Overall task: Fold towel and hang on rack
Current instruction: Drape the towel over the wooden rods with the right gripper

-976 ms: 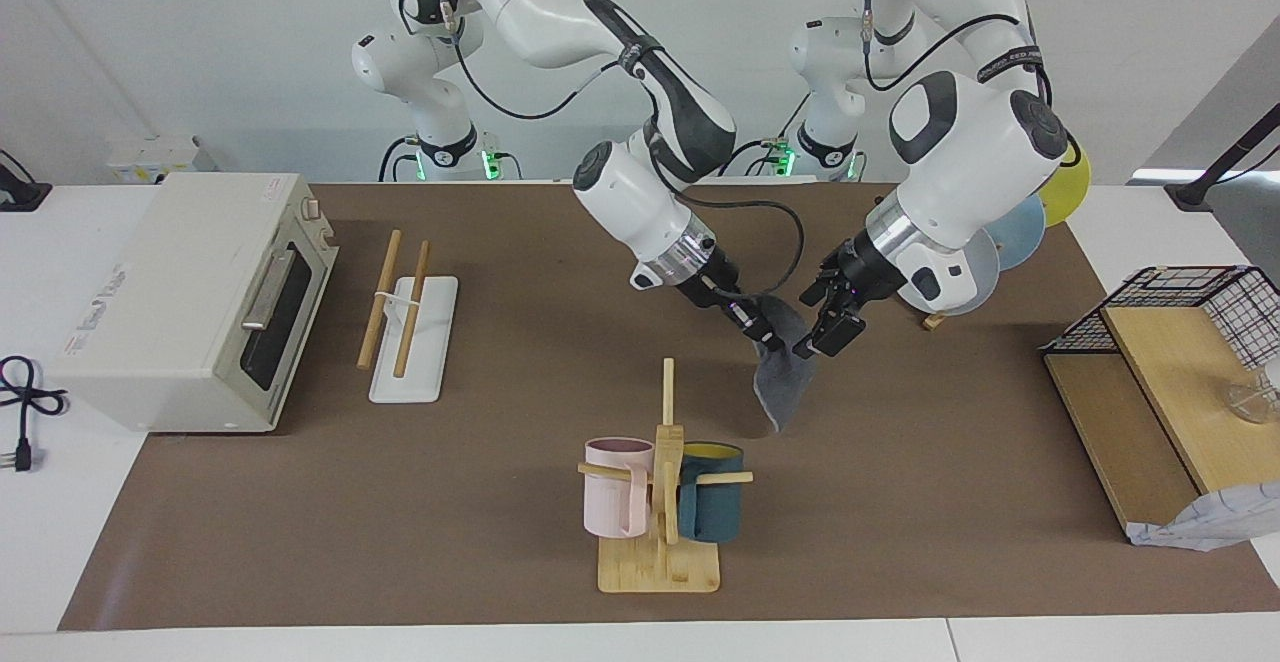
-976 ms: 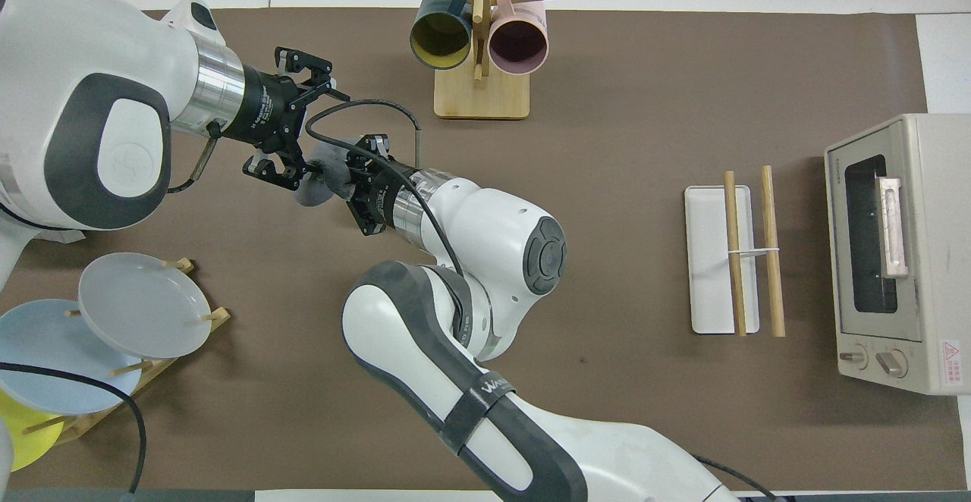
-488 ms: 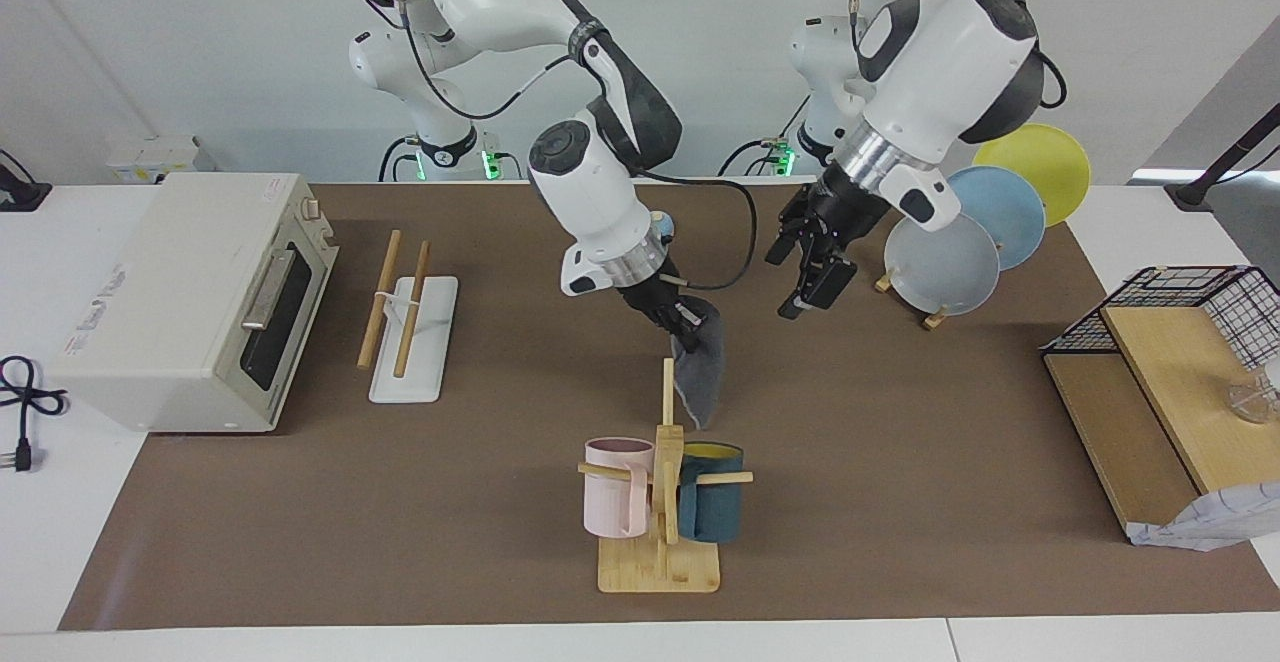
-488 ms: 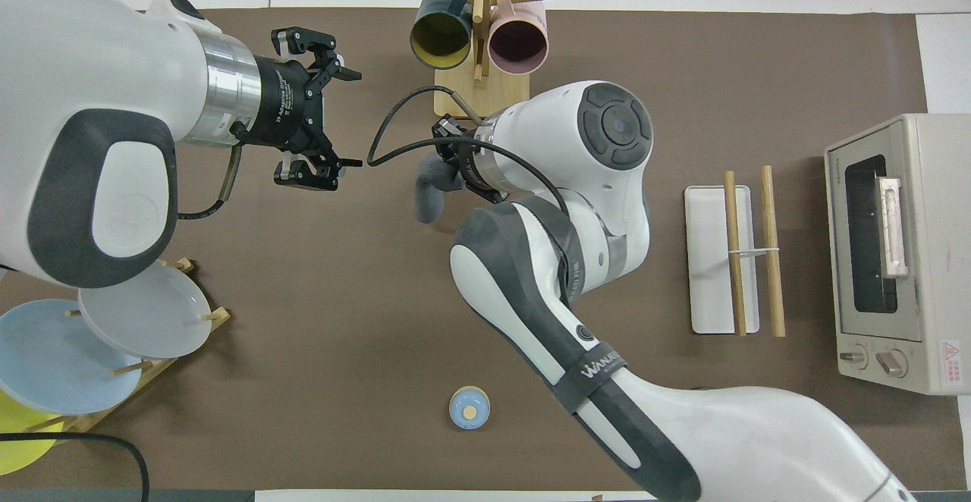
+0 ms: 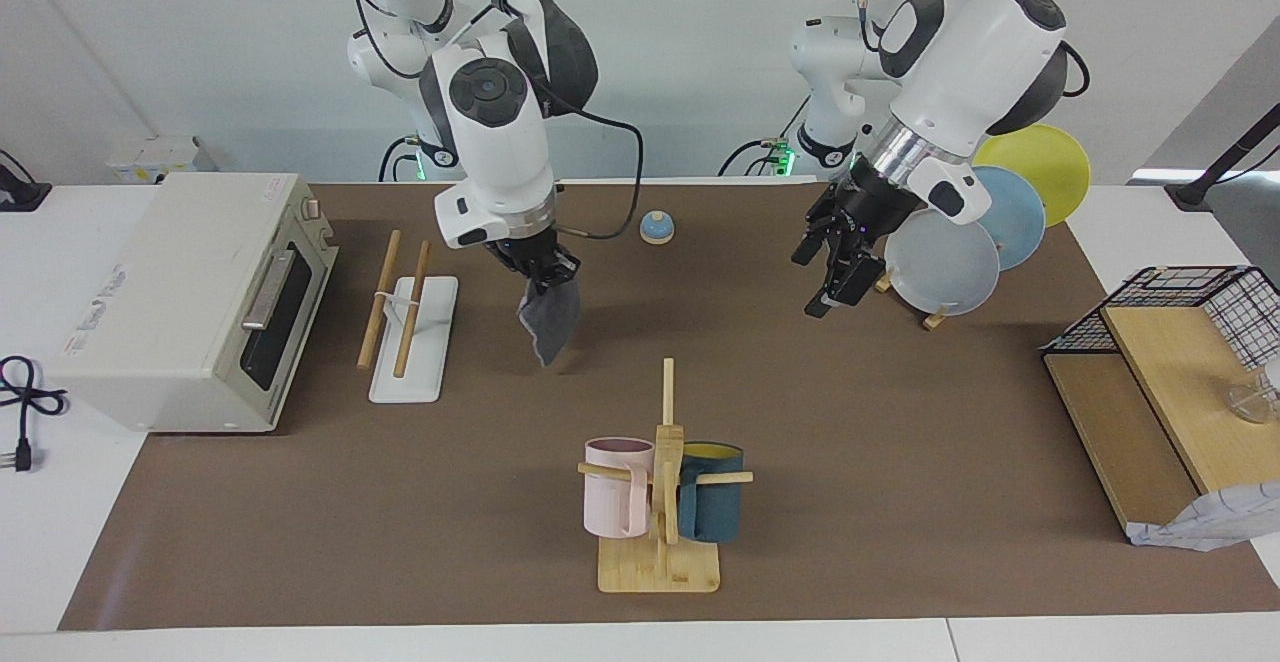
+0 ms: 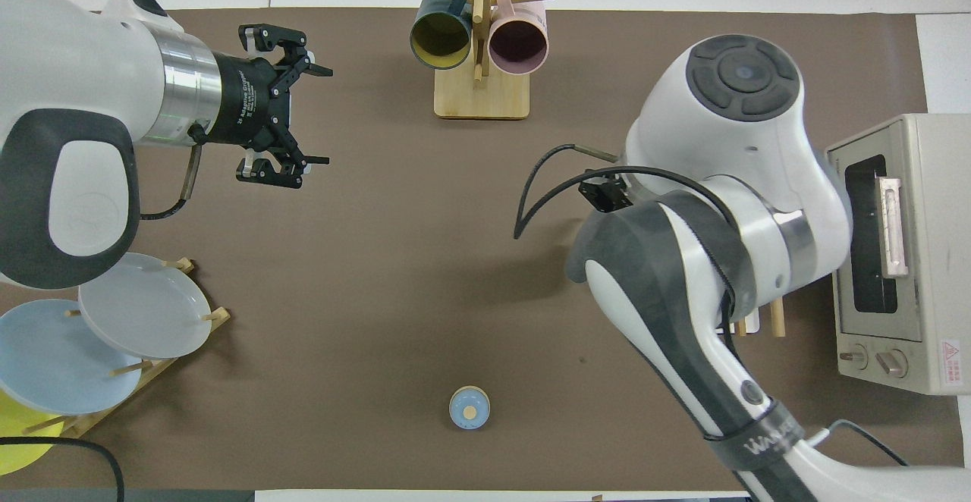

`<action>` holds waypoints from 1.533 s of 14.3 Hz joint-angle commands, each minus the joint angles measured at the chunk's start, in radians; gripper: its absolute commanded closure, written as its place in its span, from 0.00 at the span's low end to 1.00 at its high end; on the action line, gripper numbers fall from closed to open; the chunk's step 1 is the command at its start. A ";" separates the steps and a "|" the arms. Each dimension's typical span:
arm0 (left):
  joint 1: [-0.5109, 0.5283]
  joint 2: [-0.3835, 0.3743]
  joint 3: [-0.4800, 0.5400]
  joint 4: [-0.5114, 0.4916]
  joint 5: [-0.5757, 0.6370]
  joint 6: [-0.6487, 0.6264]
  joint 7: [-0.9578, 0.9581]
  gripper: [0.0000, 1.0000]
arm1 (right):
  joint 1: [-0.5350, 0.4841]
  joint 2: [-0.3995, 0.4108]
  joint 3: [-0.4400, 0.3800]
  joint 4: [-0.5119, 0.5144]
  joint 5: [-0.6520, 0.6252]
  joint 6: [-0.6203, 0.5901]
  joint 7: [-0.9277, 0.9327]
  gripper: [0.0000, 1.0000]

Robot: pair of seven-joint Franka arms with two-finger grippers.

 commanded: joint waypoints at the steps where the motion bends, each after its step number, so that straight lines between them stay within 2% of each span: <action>1: 0.036 -0.026 -0.001 -0.040 0.010 -0.020 0.200 0.00 | -0.123 -0.097 0.011 -0.122 -0.029 -0.010 -0.168 1.00; 2: 0.060 -0.026 -0.001 -0.042 0.015 -0.035 0.298 0.00 | -0.149 -0.115 0.011 -0.156 -0.036 -0.004 -0.230 1.00; 5: 0.109 -0.032 -0.001 -0.038 0.027 -0.087 0.595 0.00 | -0.209 -0.120 0.011 -0.169 -0.102 -0.009 -0.373 1.00; 9: 0.138 -0.032 0.001 -0.026 0.125 -0.161 0.924 0.00 | -0.272 -0.129 0.011 -0.195 -0.191 0.000 -0.498 1.00; 14: 0.140 -0.025 0.005 0.037 0.243 -0.308 1.222 0.00 | -0.361 -0.157 0.013 -0.285 -0.197 0.109 -0.640 1.00; 17: 0.140 -0.031 0.008 0.087 0.310 -0.435 1.363 0.00 | -0.369 -0.166 0.011 -0.313 -0.197 0.131 -0.649 1.00; 19: 0.140 -0.043 0.012 0.090 0.315 -0.501 1.438 0.00 | -0.367 -0.167 0.013 -0.315 -0.193 0.131 -0.648 0.65; 20: 0.140 -0.067 0.007 0.087 0.329 -0.521 1.483 0.00 | -0.366 -0.166 0.013 -0.313 -0.191 0.131 -0.645 0.55; 21: 0.141 -0.087 0.008 0.075 0.334 -0.524 1.495 0.00 | -0.366 -0.166 0.013 -0.313 -0.188 0.132 -0.648 0.37; 22: 0.146 -0.095 0.013 0.058 0.334 -0.518 1.498 0.00 | -0.366 -0.166 0.014 -0.313 -0.187 0.140 -0.649 0.07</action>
